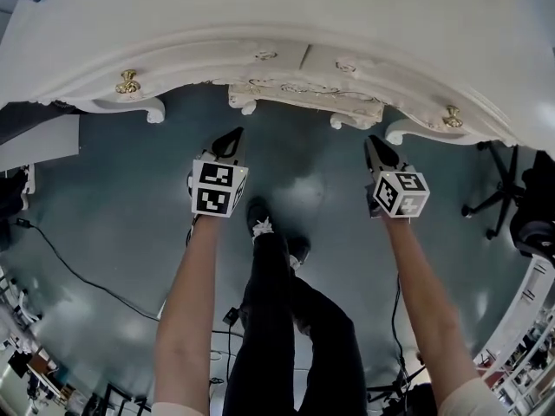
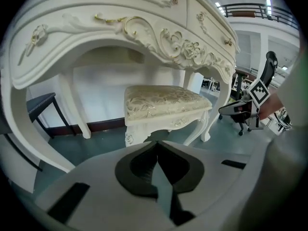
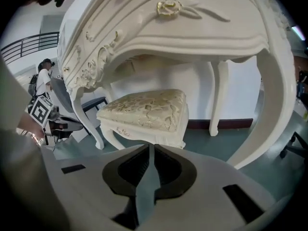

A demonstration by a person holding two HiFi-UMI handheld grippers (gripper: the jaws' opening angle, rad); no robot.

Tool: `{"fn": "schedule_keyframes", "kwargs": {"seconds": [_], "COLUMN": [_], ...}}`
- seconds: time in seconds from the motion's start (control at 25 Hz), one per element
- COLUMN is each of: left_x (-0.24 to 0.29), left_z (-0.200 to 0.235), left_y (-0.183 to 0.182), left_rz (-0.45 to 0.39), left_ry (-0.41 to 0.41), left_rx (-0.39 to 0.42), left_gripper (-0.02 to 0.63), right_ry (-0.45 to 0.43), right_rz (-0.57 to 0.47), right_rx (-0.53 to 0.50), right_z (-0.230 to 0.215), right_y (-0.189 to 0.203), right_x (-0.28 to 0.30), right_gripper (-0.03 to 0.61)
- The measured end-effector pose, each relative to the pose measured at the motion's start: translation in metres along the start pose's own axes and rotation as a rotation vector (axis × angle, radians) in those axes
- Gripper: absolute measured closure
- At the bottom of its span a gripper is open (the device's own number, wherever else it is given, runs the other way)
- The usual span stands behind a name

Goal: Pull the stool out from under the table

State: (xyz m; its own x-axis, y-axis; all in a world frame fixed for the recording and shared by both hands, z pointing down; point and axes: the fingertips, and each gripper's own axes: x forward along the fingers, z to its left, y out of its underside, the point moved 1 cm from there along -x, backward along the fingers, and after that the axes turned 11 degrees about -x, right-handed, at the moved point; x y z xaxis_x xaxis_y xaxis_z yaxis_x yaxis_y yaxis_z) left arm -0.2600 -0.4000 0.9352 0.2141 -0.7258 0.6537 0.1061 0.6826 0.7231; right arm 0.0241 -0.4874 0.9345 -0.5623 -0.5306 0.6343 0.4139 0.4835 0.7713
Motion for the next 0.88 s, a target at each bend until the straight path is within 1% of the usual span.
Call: {"fn": "schedule_keyframes", "kwargs": {"seconds": [0.08,0.12,0.16,0.28,0.32,0.4,0.48,0.6,0.72,0.76,0.88], "left_x": [0.01,0.014,0.018,0.03,0.033,0.042,0.054,0.073,0.091,0.096,0.107], "left_z": [0.012,0.019,0.025,0.041,0.046,0.052,0.057,0.062,0.062,0.061,0.058], "left_y": [0.001,0.001,0.001,-0.001,-0.001,0.001,0.005,0.007,0.005,0.004,0.0], "left_rz": [-0.011,-0.02,-0.031,-0.067,-0.074,-0.08,-0.075,-0.075,-0.063,-0.054,-0.029], "left_ry": [-0.01,-0.018,-0.029,-0.06,-0.066,-0.068,-0.064,-0.042,-0.001,0.011,0.021], "left_rx": [-0.01,-0.024,-0.043,-0.104,-0.115,-0.117,-0.108,-0.096,-0.049,-0.021,0.061], "left_gripper": [0.598,0.598,0.598,0.597,0.597,0.582,0.473,0.398,0.271,0.258,0.255], "right_ry": [0.009,0.013,0.017,0.032,0.036,0.042,0.041,0.027,0.023,0.03,0.048], "right_rz": [-0.004,-0.004,-0.001,0.015,0.02,0.029,0.039,0.068,0.096,0.104,0.125], "right_rx": [0.002,0.004,0.003,-0.01,-0.01,-0.005,-0.006,-0.042,-0.068,-0.071,-0.088], "right_z": [-0.005,-0.008,-0.011,-0.022,-0.024,-0.029,-0.032,-0.035,-0.037,-0.039,-0.044], "right_y": [0.003,0.004,0.006,0.011,0.013,0.018,0.023,0.032,0.041,0.042,0.042], "right_x": [0.01,0.015,0.019,0.028,0.032,0.04,0.048,0.062,0.074,0.078,0.085], "right_gripper": [0.515,0.449,0.414,0.377,0.353,0.333,0.317,0.298,0.29,0.288,0.288]}}
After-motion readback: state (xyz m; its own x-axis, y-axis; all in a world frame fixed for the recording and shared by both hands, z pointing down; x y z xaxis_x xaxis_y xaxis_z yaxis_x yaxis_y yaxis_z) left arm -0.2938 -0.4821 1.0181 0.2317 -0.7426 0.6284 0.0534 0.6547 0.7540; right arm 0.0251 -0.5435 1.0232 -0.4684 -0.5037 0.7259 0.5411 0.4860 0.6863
